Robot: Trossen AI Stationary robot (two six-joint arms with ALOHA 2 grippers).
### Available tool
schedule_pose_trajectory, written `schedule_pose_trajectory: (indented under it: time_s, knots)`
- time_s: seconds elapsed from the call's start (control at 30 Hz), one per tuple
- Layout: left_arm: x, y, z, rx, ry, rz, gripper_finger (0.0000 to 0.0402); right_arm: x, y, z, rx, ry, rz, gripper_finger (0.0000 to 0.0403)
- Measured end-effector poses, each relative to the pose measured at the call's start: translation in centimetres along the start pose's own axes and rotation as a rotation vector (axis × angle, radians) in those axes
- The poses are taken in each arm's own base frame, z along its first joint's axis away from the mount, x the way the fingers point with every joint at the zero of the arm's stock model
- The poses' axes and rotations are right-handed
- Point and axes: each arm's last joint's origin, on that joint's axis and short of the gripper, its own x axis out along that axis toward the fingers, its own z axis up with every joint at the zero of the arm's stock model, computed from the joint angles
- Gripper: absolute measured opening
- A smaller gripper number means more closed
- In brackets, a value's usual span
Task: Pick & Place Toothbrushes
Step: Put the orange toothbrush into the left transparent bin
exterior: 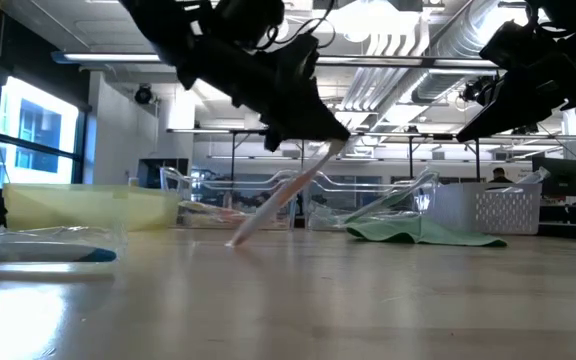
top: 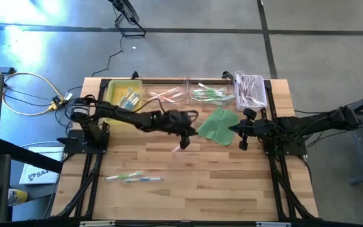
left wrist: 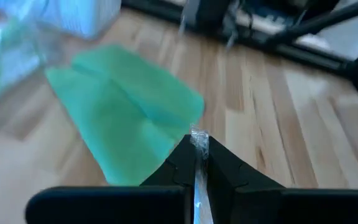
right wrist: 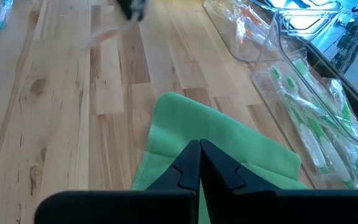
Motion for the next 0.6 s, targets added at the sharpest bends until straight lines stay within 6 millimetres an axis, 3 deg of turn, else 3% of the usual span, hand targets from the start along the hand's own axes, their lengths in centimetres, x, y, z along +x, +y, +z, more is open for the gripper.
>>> schedule_pose_trajectory:
  time_s: [0.3, 0.6]
  knots:
    - [-0.6, 2.2, 2.8, 0.084, -0.206, -0.133, 0.001, 0.0, 0.0, 0.0, 0.0, 0.0, 0.0, 0.0002]
    - [-4.0, 3.9, 5.9, 0.214, -0.296, -0.085, 0.001, 0.0, 0.0, 0.0, 0.0, 0.0, 0.001, 0.0002]
